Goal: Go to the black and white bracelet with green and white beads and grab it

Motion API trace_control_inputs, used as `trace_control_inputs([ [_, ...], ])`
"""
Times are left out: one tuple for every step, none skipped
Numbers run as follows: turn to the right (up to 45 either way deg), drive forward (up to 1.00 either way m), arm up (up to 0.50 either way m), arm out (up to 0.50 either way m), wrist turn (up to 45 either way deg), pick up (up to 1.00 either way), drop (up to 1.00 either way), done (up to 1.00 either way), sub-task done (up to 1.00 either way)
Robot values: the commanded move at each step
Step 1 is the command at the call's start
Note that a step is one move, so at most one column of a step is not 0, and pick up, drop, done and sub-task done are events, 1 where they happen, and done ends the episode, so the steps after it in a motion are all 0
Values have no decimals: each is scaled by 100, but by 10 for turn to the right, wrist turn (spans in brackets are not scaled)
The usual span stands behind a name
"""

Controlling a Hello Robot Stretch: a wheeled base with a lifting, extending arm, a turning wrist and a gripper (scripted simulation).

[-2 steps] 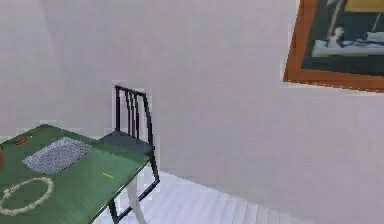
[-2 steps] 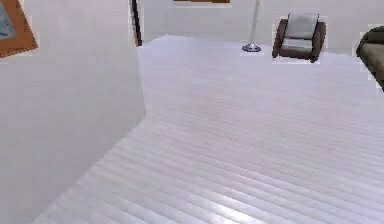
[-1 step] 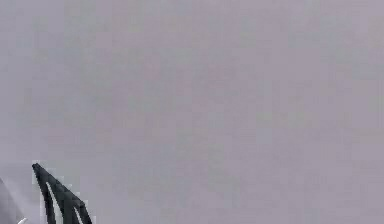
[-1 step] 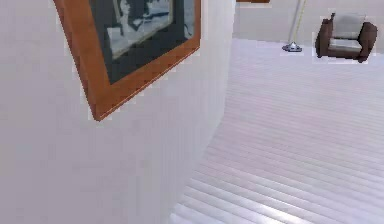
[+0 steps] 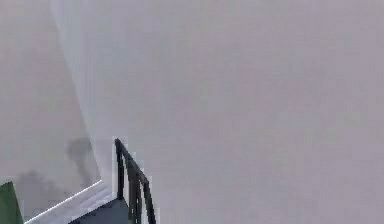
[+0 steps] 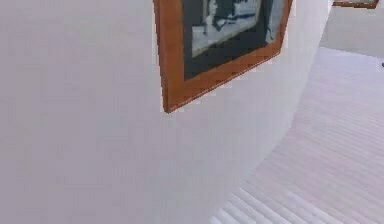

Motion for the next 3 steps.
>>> trace_control_inputs([
  [0, 30, 0, 0, 0, 0, 0, 0, 0],
  [-30, 0, 0, 0, 0, 0, 0, 0, 0],
  [0, 5, 0, 0, 0, 0, 0, 0, 0],
])
